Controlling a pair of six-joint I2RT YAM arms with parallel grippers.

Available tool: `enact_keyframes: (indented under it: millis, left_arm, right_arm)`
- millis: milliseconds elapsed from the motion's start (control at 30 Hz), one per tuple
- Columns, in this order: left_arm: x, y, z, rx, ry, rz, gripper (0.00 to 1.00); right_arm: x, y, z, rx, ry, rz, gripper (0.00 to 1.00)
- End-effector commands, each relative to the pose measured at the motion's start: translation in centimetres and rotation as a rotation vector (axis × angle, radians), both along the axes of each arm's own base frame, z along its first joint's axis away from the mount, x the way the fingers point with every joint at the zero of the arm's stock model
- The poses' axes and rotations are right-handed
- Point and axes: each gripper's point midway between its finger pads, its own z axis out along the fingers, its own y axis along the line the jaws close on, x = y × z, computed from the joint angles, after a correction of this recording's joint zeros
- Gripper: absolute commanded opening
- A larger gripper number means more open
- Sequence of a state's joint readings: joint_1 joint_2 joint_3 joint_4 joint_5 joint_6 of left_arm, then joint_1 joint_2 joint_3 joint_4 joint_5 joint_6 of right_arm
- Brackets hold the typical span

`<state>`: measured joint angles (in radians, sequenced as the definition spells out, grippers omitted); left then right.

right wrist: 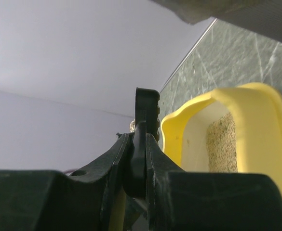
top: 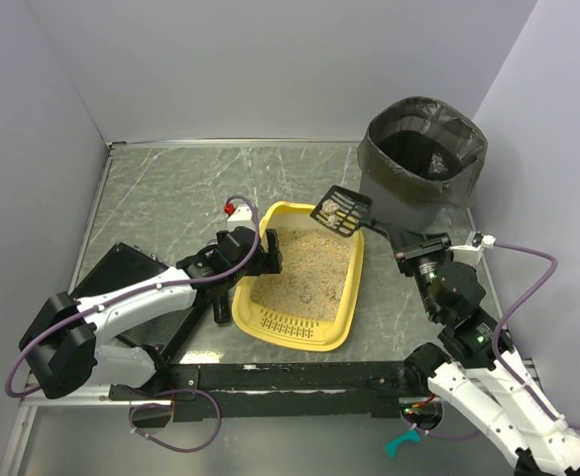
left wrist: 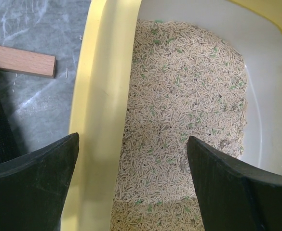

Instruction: Clean the litter box

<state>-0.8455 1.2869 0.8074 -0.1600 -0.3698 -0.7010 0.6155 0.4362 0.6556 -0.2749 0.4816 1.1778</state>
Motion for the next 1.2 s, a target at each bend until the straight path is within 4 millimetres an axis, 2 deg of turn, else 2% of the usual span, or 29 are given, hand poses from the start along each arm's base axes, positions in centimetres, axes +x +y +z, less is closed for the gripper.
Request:
enact_keyframes:
  millis: [0, 67, 233, 267, 333, 367, 433, 467, 533, 600, 700, 733, 800, 833, 867, 1000, 1133, 1167]
  left_arm:
    - [0.4, -0.8, 1.7, -0.071, -0.038, -0.002, 0.97]
    - [0.5, -0.7, 1.6, -0.061, -0.035, 0.002, 0.97]
    - [0.7, -0.9, 1.5, -0.054, -0.042, -0.006, 0.97]
    - [0.8, -0.9, 1.5, -0.056, -0.044, -0.005, 0.97]
    - [0.9, -0.9, 1.3, -0.053, -0.042, -0.005, 0.97]
    - [1.0, -0.8, 1.3, -0.049, -0.041, -0.002, 0.97]
    - [1.2, -0.7, 1.1, -0.042, -0.037, 0.003, 0.97]
    - [1.3, -0.7, 1.0, -0.039, -0.035, 0.004, 0.97]
    - [1.5, -0.7, 0.9, -0.041, -0.030, -0.002, 0.97]
    - [1.7, -0.6, 0.7, -0.039, -0.025, 0.006, 0.97]
    - [2.0, -0.4, 0.5, -0.037, -0.020, 0.008, 0.97]
    - [2.1, -0.5, 0.3, -0.033, -0.014, 0.003, 0.97]
    - [2.3, -0.3, 0.2, -0.032, -0.010, 0.008, 0.98]
    - [2.4, -0.4, 0.2, -0.031, -0.010, 0.005, 0.99]
    - [2.5, -0.3, 0.2, -0.025, -0.012, 0.007, 0.99]
    - [3.0, -0.1, -0.1, 0.012, -0.015, 0.013, 0.93]
    - [3.2, 0.3, -1.0, 0.067, -0.001, 0.025, 0.81]
    - [3.4, 0.7, -1.3, 0.085, 0.001, 0.039, 0.79]
  right_arm:
    - [0.8, -0.7, 3.6, 0.060, -0.048, 0.003, 0.00]
    - [1.7, -1.2, 4.2, 0.066, -0.056, 0.002, 0.00]
    - [3.0, -3.3, 8.3, 0.067, -0.138, -0.048, 0.00]
    - [3.3, -4.2, 9.4, 0.059, -0.154, -0.083, 0.00]
    - [3.8, -5.1, 10.3, 0.049, -0.156, -0.109, 0.00]
    - [3.5, -5.6, 11.9, 0.042, -0.188, -0.120, 0.00]
    - [3.8, -7.0, 12.9, 0.036, -0.202, -0.169, 0.00]
    - [3.5, -7.6, 14.1, 0.026, -0.227, -0.192, 0.00]
    - [3.8, -9.2, 14.6, 0.008, -0.223, -0.261, 0.00]
    - [3.6, -11.1, 16.0, -0.051, -0.245, -0.336, 0.00]
    - [3.9, -13.4, 16.4, -0.124, -0.233, -0.451, 0.00]
    - [4.3, -14.8, 15.9, -0.152, -0.202, -0.525, 0.00]
    - [4.3, -16.2, 16.2, -0.252, -0.163, -0.591, 0.00]
    - [5.0, -16.7, 15.6, -0.297, -0.126, -0.608, 0.00]
    - [4.7, -17.3, 16.3, -0.370, -0.119, -0.632, 0.00]
    - [5.7, -18.1, 16.0, -0.552, -0.063, -0.640, 0.00]
    - [7.1, -18.9, 14.7, -0.722, -0.001, -0.635, 0.03]
    - [7.5, -18.9, 14.3, -0.809, 0.021, -0.611, 0.02]
